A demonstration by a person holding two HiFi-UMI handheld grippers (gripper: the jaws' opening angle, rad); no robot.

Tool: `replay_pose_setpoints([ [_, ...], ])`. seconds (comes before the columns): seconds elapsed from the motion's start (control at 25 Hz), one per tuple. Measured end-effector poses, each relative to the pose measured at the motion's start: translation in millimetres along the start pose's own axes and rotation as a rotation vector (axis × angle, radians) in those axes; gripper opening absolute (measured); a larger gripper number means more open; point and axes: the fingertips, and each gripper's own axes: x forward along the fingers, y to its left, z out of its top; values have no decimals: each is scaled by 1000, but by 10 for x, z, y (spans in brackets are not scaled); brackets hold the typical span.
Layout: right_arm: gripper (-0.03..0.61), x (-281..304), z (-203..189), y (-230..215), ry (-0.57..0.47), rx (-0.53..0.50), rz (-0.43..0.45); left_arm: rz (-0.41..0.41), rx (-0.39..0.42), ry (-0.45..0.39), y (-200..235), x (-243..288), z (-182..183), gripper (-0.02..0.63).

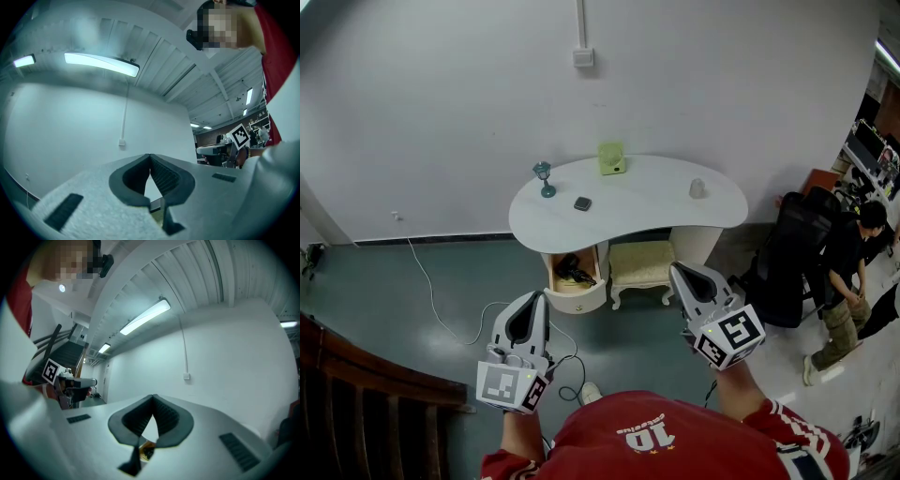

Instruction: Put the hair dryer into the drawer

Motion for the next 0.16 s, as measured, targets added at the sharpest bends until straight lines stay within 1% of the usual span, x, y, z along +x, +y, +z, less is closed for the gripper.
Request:
replay_pose_setpoints([
  [0.16, 5, 15, -12, 27, 6, 1, 0, 3, -2, 1, 21, -29, -5, -8],
])
